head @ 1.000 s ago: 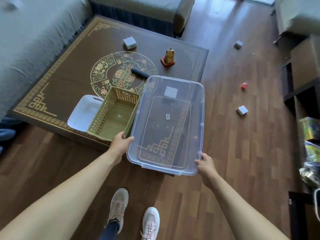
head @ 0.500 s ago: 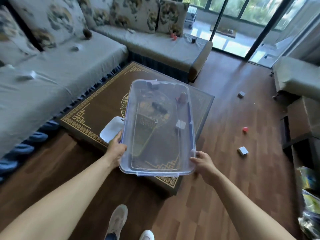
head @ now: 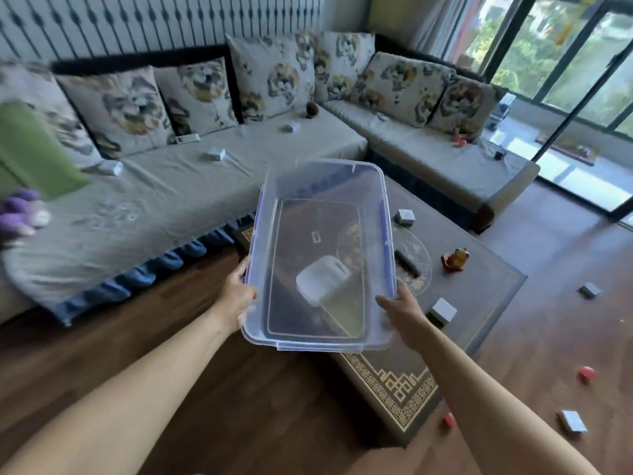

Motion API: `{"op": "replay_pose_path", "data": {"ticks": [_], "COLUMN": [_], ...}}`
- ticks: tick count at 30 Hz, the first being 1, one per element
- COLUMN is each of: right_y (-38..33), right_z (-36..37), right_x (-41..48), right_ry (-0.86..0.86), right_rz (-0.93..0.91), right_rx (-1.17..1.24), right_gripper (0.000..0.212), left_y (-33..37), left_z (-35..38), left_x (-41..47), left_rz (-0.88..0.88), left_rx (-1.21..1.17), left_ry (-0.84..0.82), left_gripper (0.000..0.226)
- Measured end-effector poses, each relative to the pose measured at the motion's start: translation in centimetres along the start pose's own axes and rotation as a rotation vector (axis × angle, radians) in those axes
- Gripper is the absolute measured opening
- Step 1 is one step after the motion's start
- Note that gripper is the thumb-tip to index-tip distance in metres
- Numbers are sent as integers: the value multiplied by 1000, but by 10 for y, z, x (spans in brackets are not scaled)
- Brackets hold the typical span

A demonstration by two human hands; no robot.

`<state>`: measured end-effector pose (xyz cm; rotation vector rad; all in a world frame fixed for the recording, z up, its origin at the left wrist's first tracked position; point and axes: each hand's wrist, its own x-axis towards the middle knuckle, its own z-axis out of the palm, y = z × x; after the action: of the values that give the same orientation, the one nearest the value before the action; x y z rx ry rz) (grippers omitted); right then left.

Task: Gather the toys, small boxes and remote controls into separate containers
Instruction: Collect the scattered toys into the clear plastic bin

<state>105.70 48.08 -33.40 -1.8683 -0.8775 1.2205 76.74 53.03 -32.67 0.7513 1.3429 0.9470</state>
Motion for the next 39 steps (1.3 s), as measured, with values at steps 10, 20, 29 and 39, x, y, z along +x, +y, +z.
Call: {"op": "replay_pose_path", "data": {"ticks": [10, 20, 29, 39], "right_y": [-76, -120, -149, -211], "right_z": [186, 335, 431, 536], "right_x": [8, -3, 25, 121], "right_ry": [-179, -366, -470, -536], "right_rz": [-50, -58, -58, -159], "right_rx": [-79, 42, -117, -309], "right_gripper": [46, 65, 61, 48], "left_y": [38, 54, 60, 95], "left_z": [-175, -332, -409, -470], "left_x": [22, 55, 85, 167], "left_rz": [-18, -26, -26, -51], "left_rx": [-55, -51, -171, -249], "left_ry": [210, 306, 475, 631], "left_gripper": [82, 78, 83, 83]}}
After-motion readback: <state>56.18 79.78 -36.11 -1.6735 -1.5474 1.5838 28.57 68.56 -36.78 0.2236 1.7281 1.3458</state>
